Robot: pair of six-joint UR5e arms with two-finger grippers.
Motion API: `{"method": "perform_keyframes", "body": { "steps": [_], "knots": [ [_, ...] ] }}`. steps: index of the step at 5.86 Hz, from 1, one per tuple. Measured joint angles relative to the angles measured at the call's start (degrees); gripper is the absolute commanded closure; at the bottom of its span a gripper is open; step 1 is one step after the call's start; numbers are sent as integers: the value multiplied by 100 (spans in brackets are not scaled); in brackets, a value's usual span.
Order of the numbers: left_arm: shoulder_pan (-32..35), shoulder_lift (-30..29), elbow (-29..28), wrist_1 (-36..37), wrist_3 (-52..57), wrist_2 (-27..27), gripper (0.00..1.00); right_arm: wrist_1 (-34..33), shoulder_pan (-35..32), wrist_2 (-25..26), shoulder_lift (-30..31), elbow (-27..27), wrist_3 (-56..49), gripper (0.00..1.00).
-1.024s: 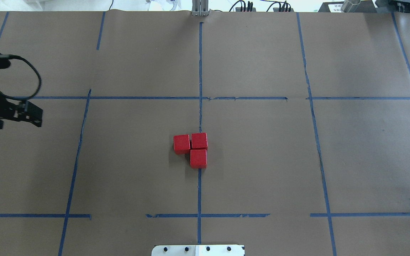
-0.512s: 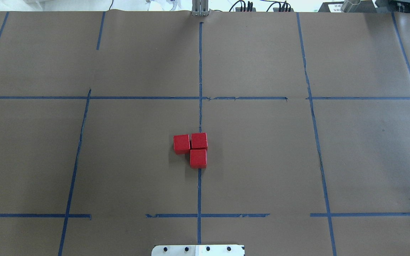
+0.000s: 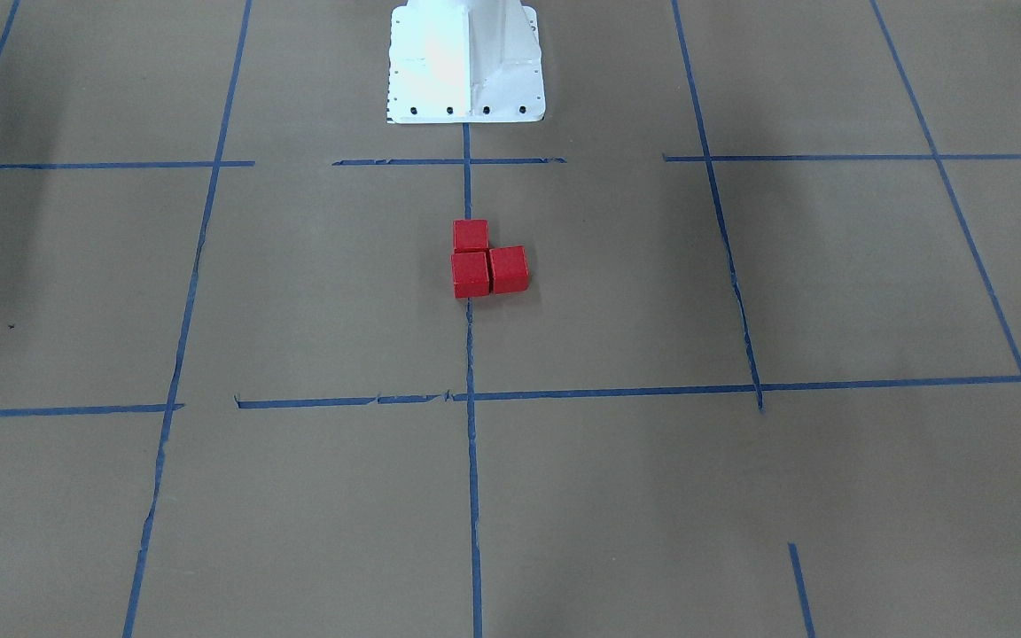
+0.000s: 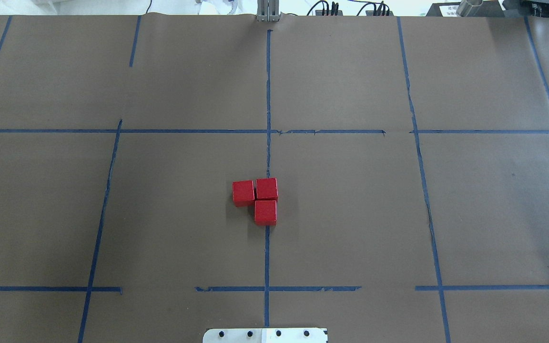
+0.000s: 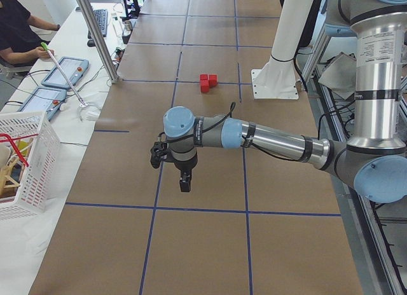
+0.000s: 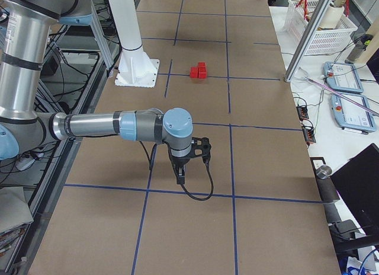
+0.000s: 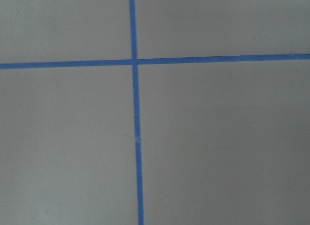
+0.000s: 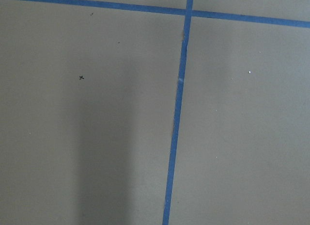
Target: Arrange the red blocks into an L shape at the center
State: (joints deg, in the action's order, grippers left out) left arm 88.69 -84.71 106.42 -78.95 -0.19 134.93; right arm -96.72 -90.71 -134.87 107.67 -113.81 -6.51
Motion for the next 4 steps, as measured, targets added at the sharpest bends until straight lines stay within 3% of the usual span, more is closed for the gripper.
{"method": "perform_keyframes", "body": {
  "steps": [4],
  "knots": [
    [129, 206, -127, -50, 321, 41, 0, 30, -8, -40, -10, -65, 44, 0]
  ]
}}
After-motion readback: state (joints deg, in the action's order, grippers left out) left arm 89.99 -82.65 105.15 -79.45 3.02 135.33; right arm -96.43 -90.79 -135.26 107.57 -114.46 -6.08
